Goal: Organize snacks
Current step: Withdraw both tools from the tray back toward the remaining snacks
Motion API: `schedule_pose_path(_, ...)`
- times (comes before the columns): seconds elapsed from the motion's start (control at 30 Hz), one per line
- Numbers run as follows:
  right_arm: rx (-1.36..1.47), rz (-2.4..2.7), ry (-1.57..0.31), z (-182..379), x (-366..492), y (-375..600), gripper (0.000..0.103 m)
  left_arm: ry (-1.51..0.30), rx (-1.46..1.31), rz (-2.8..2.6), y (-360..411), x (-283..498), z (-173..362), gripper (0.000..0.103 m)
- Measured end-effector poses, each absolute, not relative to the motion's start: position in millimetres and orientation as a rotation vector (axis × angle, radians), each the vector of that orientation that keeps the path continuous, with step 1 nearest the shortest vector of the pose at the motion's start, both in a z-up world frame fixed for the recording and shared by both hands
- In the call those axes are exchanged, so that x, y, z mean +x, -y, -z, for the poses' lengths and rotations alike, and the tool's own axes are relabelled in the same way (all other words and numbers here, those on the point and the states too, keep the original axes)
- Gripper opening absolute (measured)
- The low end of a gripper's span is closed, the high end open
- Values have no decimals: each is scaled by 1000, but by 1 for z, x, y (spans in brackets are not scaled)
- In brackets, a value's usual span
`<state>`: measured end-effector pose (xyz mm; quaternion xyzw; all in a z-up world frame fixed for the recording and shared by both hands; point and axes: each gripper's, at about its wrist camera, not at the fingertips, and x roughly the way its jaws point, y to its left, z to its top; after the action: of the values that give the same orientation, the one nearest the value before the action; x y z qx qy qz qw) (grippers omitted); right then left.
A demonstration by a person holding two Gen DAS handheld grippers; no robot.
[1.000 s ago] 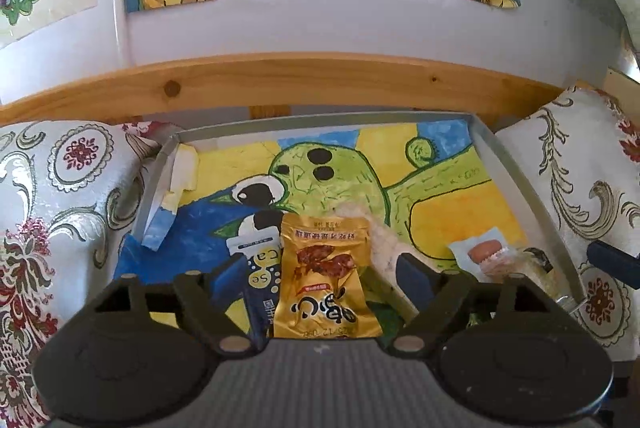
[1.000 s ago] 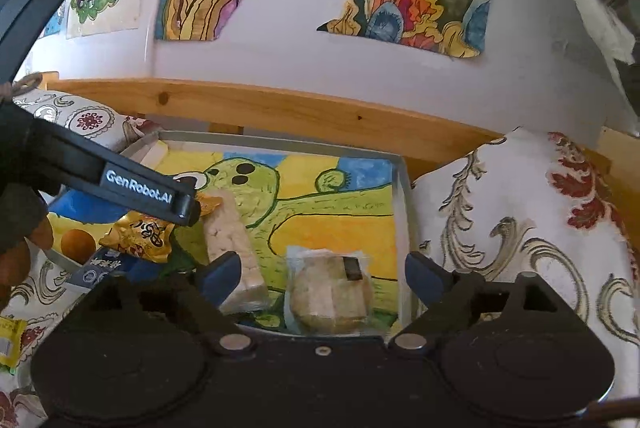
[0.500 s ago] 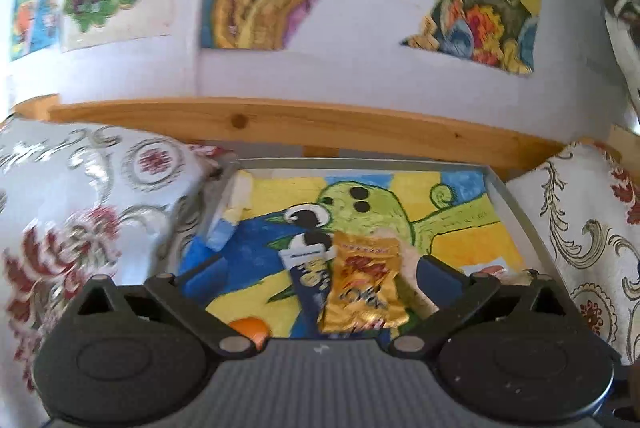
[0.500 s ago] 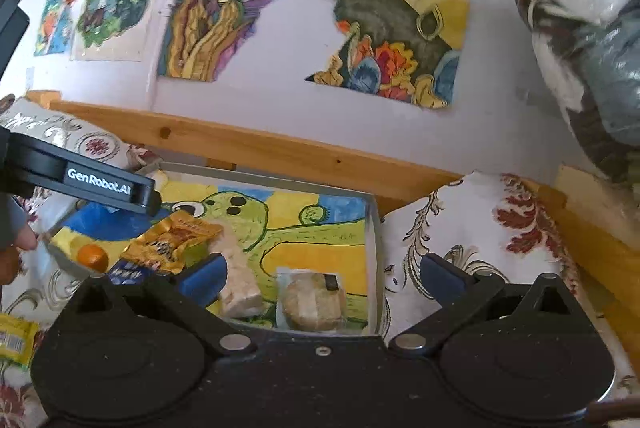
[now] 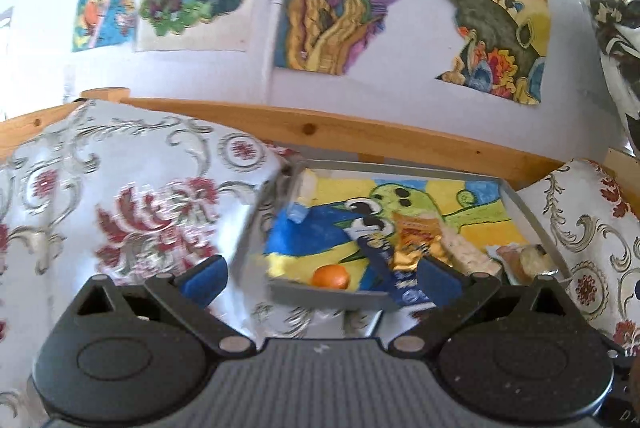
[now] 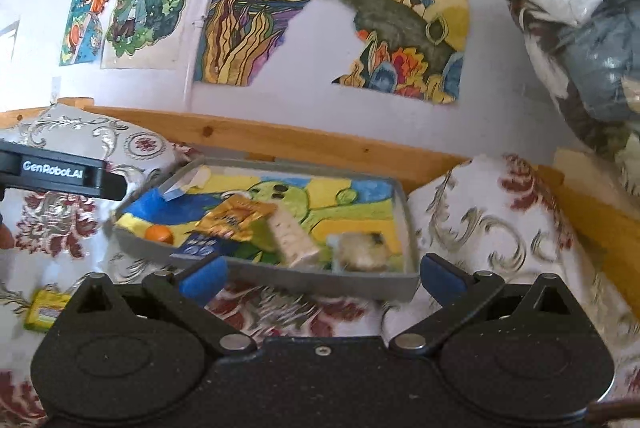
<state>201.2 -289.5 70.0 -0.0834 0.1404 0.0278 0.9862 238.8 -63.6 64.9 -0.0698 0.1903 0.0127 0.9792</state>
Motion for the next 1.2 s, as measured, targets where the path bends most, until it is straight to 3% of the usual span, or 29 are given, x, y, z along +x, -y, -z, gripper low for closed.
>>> schedule_pose_path(0.63,-79,-106,-367,-47,133,242,102,-418,-65,-102,11,159,-32,102)
schedule_pose_path(1.2,-42,-104,-570,-10,99,221,102,-606,36,-25,-6,129,13,102)
